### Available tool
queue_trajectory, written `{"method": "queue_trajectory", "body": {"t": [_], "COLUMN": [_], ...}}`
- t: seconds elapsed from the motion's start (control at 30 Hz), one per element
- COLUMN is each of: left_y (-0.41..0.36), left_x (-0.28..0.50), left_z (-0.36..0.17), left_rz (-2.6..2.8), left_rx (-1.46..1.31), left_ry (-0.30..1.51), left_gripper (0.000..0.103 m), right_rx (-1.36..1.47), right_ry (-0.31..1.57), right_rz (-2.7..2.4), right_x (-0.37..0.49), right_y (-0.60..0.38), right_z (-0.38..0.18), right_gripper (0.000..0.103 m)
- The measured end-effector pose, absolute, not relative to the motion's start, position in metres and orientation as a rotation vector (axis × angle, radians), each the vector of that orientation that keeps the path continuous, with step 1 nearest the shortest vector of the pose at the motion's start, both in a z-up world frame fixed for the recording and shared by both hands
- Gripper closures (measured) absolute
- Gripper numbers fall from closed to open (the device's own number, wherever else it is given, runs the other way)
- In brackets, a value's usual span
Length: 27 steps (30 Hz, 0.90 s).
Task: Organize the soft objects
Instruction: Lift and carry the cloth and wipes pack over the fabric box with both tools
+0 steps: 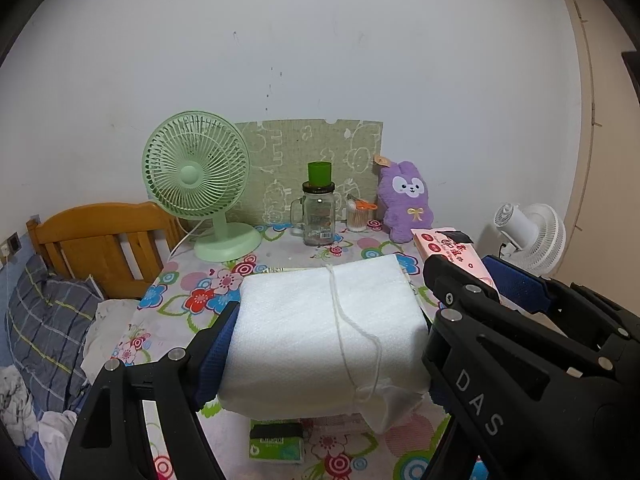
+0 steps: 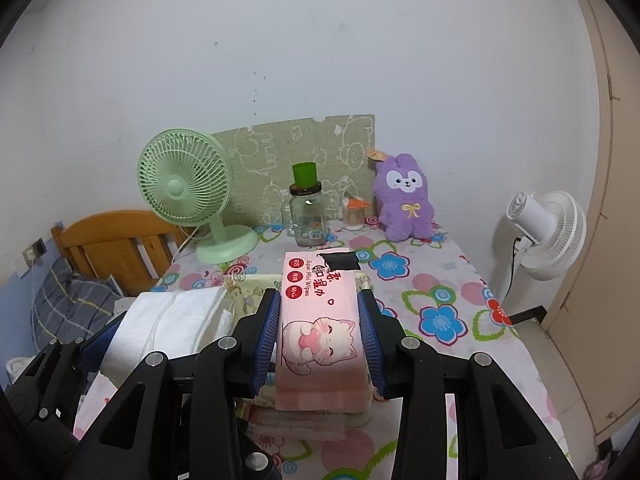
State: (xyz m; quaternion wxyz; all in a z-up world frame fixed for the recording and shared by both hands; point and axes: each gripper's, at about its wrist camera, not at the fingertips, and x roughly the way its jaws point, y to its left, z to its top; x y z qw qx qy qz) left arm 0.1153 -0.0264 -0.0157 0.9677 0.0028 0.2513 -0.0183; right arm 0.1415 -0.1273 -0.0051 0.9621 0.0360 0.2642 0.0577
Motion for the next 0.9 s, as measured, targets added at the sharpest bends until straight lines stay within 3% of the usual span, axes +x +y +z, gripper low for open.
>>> {"method": "queue_trajectory", "body": {"t": [0.9], "left_y": [-0.023], "left_x": [0.183], "left_z": [-0.042], "left_rz": [-0.051], "left_rx": [0.0], "left_ry": [0.564], "left_gripper": [0.02], "right_rx": [0.097], "right_ry": [0.615], "right_rz": [0.095], "right_x": [0.215], "right_y": [-0.125], "right_z": [-0.035], "right_gripper": [0.061]}}
